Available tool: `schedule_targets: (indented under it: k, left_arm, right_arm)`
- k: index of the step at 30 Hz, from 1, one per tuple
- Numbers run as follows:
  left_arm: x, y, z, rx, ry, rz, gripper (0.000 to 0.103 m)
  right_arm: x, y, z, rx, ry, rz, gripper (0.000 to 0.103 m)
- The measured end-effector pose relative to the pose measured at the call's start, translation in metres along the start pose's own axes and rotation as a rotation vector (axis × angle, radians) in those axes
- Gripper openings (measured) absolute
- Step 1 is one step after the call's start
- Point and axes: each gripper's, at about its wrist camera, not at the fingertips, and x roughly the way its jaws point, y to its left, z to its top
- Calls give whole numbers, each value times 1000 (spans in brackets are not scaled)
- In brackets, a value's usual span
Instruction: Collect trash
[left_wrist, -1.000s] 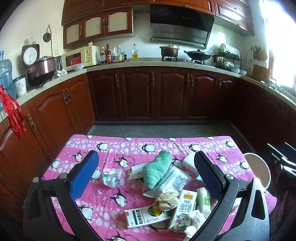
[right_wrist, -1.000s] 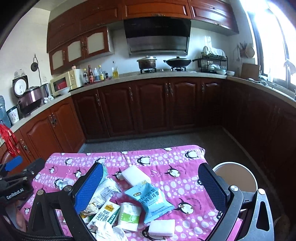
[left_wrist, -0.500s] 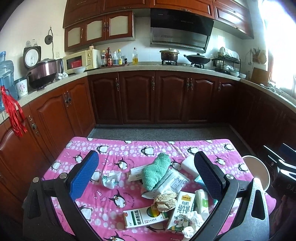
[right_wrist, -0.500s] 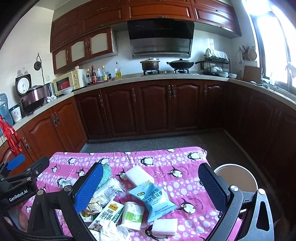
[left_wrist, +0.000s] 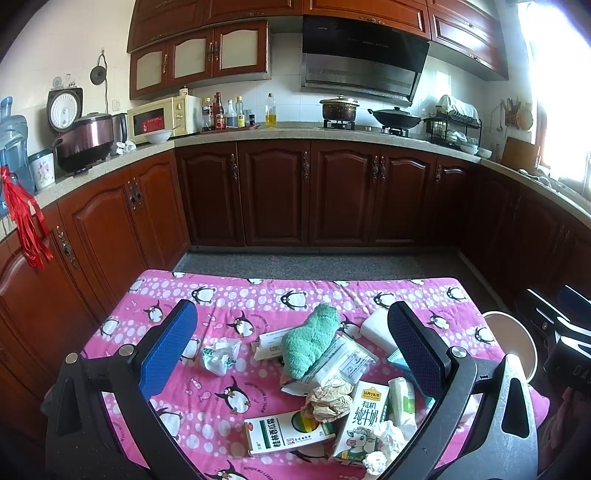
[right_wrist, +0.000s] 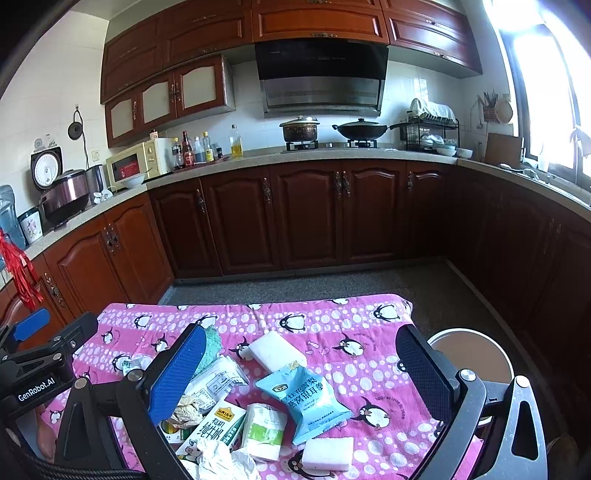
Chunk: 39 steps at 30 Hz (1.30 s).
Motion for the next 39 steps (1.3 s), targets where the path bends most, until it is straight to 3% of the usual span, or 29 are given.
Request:
schedule_targets:
  k: [39]
  left_arm:
    - [2, -1, -2, -9, 3, -3, 103]
  right_arm:
    - [7, -1, -2, 0, 17, -14, 102]
